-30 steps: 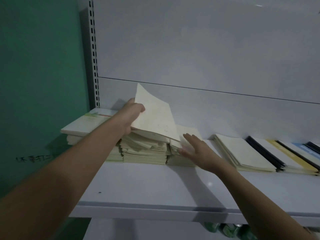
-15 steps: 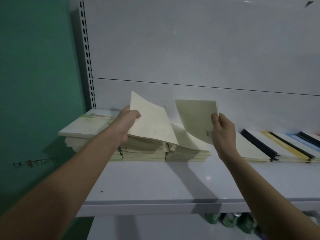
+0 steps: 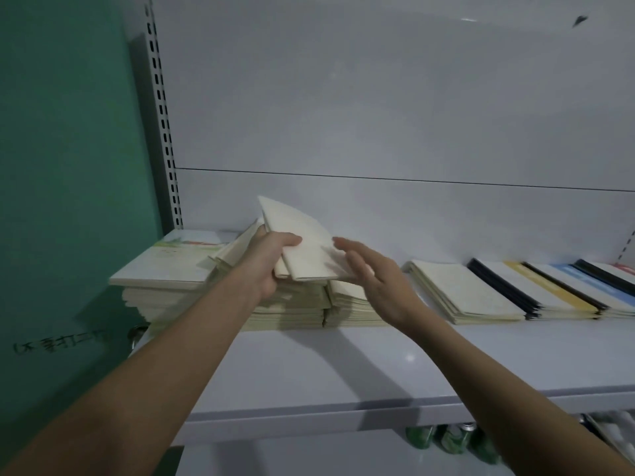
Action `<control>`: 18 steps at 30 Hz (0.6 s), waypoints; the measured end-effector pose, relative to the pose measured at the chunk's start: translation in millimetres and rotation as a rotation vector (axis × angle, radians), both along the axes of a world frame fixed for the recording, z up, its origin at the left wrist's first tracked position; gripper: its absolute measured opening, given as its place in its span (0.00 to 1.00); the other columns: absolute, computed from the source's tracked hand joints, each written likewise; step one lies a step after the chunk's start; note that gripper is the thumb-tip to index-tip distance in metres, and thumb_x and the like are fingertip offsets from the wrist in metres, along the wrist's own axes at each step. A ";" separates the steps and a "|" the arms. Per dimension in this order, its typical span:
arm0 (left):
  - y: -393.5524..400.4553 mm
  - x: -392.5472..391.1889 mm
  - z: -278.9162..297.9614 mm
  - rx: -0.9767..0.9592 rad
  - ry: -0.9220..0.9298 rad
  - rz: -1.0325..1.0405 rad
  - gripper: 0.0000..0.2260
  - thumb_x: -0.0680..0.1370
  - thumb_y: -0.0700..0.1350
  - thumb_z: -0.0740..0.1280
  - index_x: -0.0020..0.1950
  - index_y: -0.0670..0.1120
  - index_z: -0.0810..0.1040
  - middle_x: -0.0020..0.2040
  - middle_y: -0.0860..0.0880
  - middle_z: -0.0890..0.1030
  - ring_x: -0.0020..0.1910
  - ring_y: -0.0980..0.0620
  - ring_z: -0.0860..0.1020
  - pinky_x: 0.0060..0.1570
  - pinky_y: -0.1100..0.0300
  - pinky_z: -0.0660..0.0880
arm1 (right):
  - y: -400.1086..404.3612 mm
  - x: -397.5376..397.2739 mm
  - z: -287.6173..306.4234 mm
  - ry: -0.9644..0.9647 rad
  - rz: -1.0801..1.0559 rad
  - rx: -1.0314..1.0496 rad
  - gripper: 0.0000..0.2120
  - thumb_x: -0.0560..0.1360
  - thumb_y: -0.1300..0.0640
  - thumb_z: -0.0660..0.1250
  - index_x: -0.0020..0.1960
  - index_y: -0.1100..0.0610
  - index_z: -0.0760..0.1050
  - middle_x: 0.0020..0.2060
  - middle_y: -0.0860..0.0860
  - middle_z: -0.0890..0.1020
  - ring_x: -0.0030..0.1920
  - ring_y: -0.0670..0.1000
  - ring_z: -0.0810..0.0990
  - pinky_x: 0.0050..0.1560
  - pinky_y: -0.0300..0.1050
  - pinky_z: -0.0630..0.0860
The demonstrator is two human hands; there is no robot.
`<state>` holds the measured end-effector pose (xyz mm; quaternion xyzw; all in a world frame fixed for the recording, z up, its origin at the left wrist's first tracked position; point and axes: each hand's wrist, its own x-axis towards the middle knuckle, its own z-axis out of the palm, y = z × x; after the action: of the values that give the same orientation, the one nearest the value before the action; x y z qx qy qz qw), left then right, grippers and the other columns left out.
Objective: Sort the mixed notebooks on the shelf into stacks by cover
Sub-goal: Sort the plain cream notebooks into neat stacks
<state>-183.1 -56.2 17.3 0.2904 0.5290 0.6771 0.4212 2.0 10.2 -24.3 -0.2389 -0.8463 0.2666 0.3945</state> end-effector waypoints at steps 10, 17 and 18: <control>-15.2 -24.6 8.3 0.021 0.032 0.095 0.18 0.78 0.39 0.63 0.67 0.45 0.69 0.57 0.42 0.80 0.52 0.44 0.79 0.45 0.52 0.76 | 33.8 7.6 -41.0 -0.459 -0.193 -0.058 0.38 0.76 0.30 0.51 0.79 0.49 0.50 0.78 0.45 0.56 0.77 0.48 0.54 0.76 0.51 0.52; -18.4 -30.1 4.2 0.037 0.029 0.106 0.15 0.78 0.37 0.62 0.64 0.44 0.70 0.56 0.42 0.80 0.49 0.45 0.79 0.44 0.54 0.76 | 47.4 3.4 -59.0 -0.693 -0.285 0.262 0.33 0.76 0.33 0.59 0.74 0.52 0.62 0.69 0.47 0.71 0.68 0.52 0.69 0.65 0.51 0.66; -19.0 -30.9 3.3 0.036 0.030 0.110 0.14 0.78 0.37 0.62 0.63 0.45 0.71 0.55 0.42 0.80 0.49 0.45 0.79 0.44 0.53 0.76 | 46.2 5.9 -57.5 -0.672 -0.285 0.285 0.29 0.76 0.35 0.60 0.70 0.51 0.66 0.64 0.46 0.74 0.64 0.52 0.72 0.61 0.50 0.69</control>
<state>-214.1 -75.1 20.6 0.2787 0.5379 0.7042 0.3702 7.9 56.5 -81.8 -0.3706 -0.9153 -0.0040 0.1579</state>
